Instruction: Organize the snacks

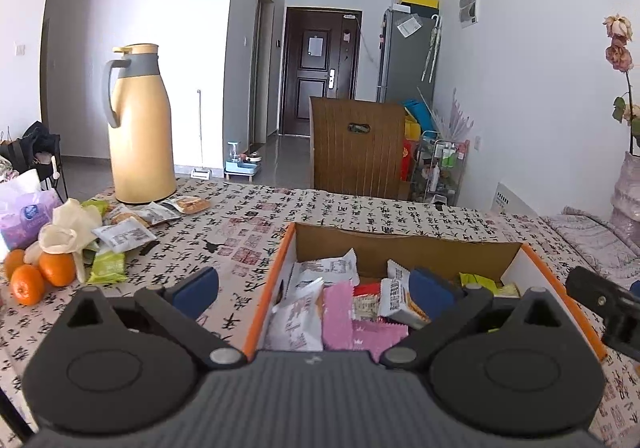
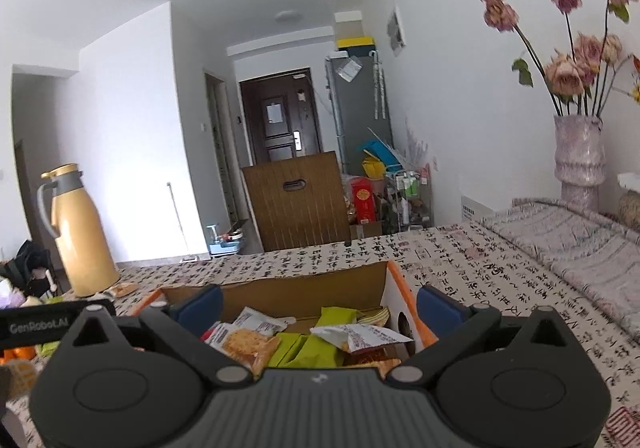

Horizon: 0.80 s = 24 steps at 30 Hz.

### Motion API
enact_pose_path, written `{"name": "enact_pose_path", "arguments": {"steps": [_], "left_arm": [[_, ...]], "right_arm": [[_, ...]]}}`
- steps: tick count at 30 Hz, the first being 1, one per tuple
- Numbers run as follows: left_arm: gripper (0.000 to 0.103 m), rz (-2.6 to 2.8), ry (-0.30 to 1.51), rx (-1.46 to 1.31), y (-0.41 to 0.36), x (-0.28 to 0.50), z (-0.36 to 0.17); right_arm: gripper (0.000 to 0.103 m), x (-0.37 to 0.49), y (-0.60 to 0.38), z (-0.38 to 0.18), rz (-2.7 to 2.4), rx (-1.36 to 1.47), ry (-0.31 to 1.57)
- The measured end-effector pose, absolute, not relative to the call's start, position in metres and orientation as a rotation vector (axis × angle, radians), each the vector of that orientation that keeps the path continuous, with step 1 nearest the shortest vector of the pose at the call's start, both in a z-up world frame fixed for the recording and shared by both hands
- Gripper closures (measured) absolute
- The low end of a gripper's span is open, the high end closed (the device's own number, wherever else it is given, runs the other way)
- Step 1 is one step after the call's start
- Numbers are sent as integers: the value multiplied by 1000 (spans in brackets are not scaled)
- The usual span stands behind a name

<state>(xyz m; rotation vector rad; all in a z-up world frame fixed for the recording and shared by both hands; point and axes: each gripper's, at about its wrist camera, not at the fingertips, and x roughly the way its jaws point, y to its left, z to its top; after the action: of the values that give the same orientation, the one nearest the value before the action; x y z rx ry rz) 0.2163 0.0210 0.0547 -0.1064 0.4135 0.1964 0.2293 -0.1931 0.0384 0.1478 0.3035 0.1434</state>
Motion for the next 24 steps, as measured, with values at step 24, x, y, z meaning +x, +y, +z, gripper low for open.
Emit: {"name": "enact_pose_path", "arguments": {"steps": [24], "left_arm": [[0, 29, 498, -50, 18, 75, 16]], "right_arm": [[0, 91, -202, 4, 207, 41, 493]]}}
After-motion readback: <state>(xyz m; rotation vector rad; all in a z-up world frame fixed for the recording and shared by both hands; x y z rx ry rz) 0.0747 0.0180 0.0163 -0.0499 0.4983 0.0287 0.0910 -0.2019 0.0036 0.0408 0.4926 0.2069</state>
